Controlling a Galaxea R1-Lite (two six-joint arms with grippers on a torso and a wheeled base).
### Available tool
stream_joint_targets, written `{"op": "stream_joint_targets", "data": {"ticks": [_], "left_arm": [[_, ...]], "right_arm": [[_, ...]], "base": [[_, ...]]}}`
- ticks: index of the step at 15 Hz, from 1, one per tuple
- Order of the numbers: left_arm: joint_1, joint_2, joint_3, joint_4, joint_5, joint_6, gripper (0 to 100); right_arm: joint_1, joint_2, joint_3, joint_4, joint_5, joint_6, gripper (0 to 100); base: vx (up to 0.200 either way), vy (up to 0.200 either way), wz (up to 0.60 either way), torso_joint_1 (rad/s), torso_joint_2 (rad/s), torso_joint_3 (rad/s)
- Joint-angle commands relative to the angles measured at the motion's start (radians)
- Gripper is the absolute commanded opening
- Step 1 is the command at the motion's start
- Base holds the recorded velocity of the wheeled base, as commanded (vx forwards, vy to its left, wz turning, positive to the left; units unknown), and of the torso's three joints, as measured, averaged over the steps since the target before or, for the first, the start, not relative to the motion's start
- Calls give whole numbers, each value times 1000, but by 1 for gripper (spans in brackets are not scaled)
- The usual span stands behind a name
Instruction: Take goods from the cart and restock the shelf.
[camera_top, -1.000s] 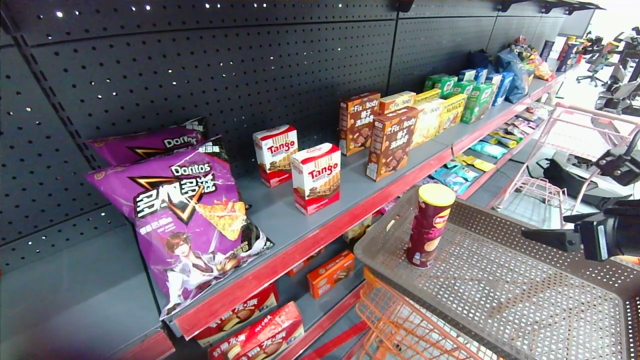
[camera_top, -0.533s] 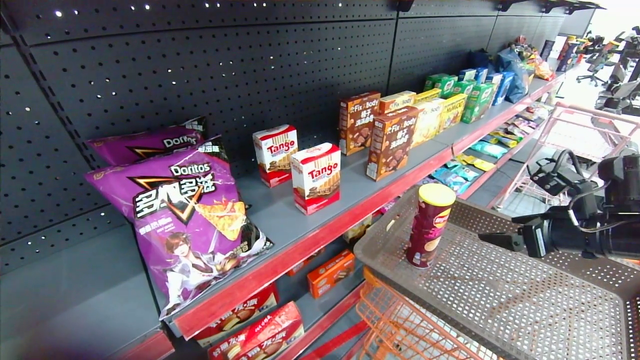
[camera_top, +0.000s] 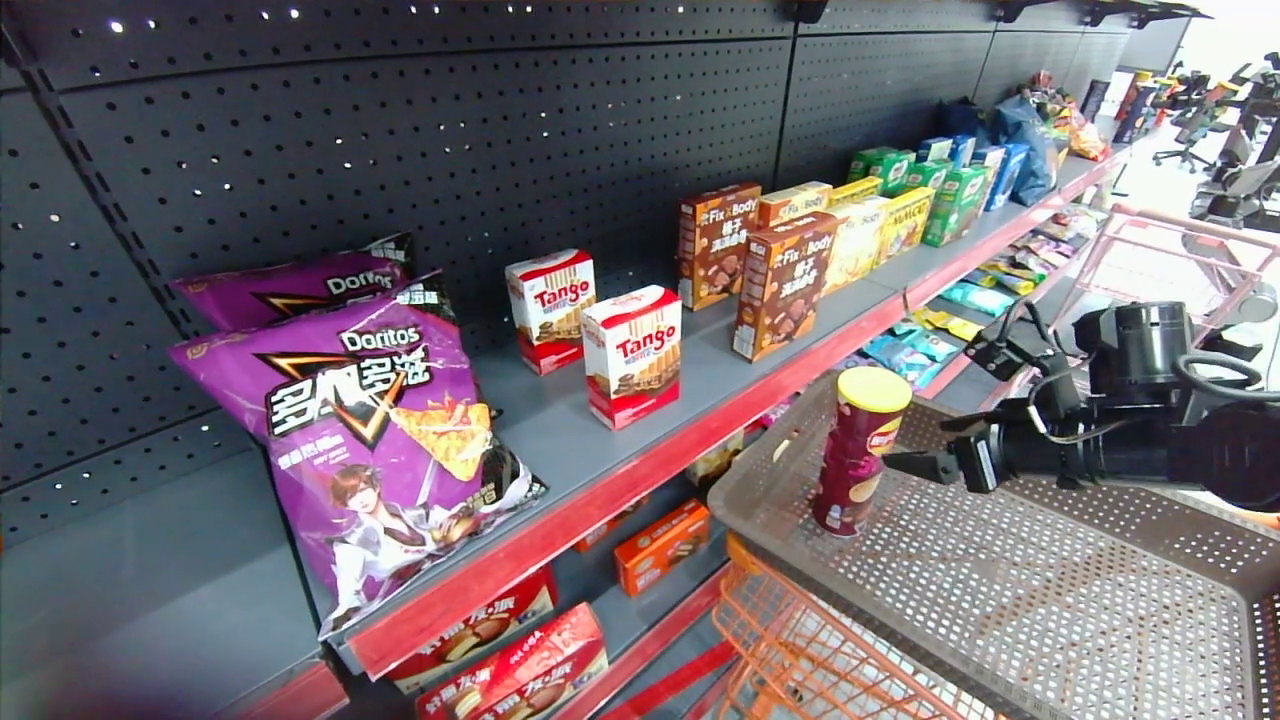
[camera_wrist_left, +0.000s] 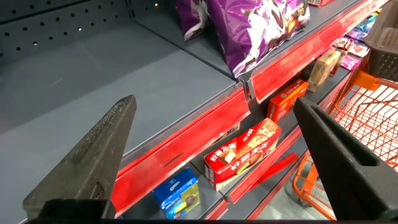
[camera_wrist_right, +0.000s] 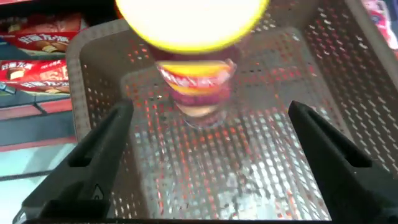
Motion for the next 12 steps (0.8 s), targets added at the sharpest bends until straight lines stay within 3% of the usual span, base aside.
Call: {"op": "stream_joint_targets", "data": {"ticks": [1, 10, 12], "left_arm": [[0, 0, 0, 0, 0, 0, 100], [0, 0, -1, 0, 0, 0, 100], [0, 0, 0, 0, 0, 0, 100]], "right_arm": [[17, 43, -27, 0, 1, 0, 100], [59, 196, -145, -20, 1, 0, 100], [63, 298, -255, -73, -1, -2, 100]], "base": [[0, 0, 0, 0, 0, 0], [0, 0, 0, 0, 0, 0], [0, 0, 0, 0, 0, 0]]}}
